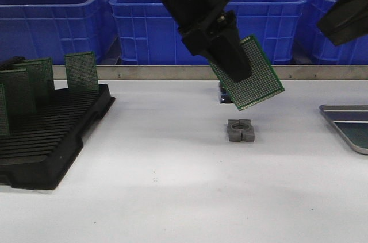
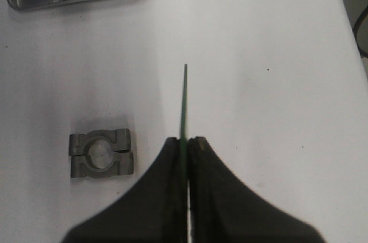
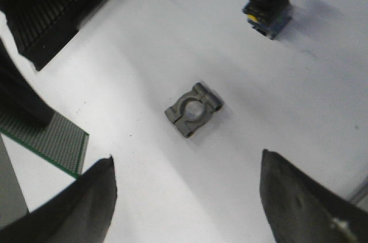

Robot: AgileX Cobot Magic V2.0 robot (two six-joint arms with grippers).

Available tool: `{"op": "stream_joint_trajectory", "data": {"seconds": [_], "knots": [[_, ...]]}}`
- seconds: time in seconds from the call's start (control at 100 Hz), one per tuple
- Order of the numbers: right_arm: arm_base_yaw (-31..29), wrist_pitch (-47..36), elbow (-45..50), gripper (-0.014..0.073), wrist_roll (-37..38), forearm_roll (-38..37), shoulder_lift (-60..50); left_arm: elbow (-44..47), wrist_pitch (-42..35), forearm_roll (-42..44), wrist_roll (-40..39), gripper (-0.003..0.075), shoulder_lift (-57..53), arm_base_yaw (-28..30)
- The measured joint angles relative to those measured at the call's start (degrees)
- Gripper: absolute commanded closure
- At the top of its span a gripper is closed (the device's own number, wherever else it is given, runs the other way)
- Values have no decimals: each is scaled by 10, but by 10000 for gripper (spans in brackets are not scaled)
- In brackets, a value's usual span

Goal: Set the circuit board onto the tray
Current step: 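Lift the second board out of the rack toward the center, then grasp the second board with the right gripper from the left gripper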

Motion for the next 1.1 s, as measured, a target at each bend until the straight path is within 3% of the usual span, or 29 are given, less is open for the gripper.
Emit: {"op": "stream_joint_trajectory", "data": {"seconds": [0.33,0.61,1.1], "knots": [[72,8,0,55,-33,-73,-44,0,0,0,0,738,0,0],[116,8,49,55,-51,-81,-44,0,0,-1,0,738,0,0],[174,-18,54,55,-74,-81,-42,0,0,-1,0,738,0,0]]}}
